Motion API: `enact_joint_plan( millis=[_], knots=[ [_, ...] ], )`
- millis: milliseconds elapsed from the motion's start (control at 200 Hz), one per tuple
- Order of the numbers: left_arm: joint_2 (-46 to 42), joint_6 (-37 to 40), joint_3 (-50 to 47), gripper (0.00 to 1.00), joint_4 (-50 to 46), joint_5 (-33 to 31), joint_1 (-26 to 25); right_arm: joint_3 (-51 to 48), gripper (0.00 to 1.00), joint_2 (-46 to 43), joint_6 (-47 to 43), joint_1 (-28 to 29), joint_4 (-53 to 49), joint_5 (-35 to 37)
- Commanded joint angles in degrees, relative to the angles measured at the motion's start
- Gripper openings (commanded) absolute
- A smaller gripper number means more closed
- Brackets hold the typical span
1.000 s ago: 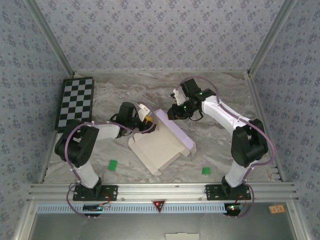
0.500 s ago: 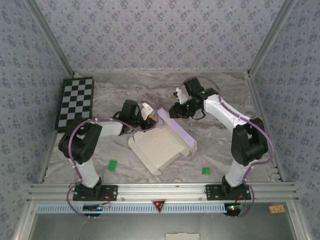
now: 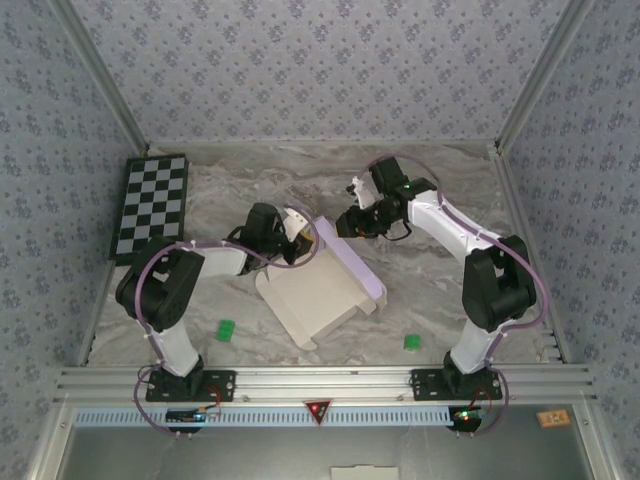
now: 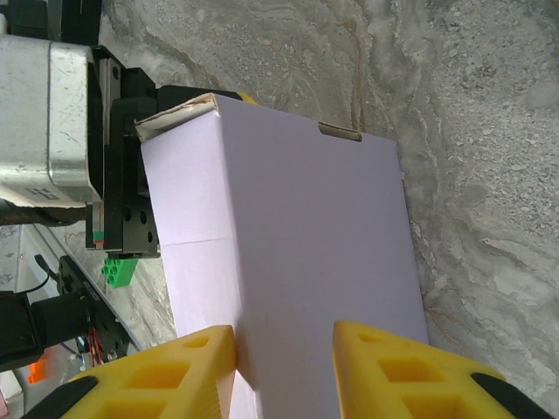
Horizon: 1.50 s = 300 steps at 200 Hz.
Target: Fold the paper box
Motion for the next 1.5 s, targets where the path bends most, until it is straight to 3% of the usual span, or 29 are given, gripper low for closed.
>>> enact_joint_plan(
  millis=[0,150,580,675,790,935,1059,1239,1494],
  knots=[
    [-2.5,-3.2,-1.9,0.04,1.1,-4.8,-0.9,-1.2,0.36,2.1,0.4,0.9,-1.8,1.2],
    [-1.9,-4.8,-2.1,0.18,3.0,-5.9,-1.1,-1.5,0.34,2.7,0.2,1.3,-2.0,1.2],
    [3.2,-6.4,4.2,0.35,2.8,-4.7,-1.1,-0.8,0.33,3.7,-0.3,1.3,-2.4,0.9],
    [4.0,-7.0,4.7,0.33,3.6,-4.7,-1.1,-0.7,0.32,3.8,-0.3,1.3,-2.3,1.0],
    [4.5,-7.6,5.0,0.23,4.1,-5.0,-1.1,-0.6,0.32,3.8,-0.4,1.2,-2.6,0.9],
    [4.3,-9.1,4.5,0.09,4.1,-8.6,-1.1,-0.5,0.31,3.6,-0.3,1.2,-2.7,1.2],
    [3.3,-10.6,2.9,0.06,4.4,-11.9,-1.2,-0.2,0.31,3.3,-0.1,1.1,-2.7,1.3],
    [0.1,-13.0,-0.8,0.08,4.5,-21.2,-1.9,1.5,0.37,1.2,0.0,0.8,-4.0,3.0],
    [-6.4,-19.8,-4.3,0.08,-5.5,-44.9,-3.5,2.6,0.43,-6.9,1.3,-0.7,-5.5,11.9]
  ],
)
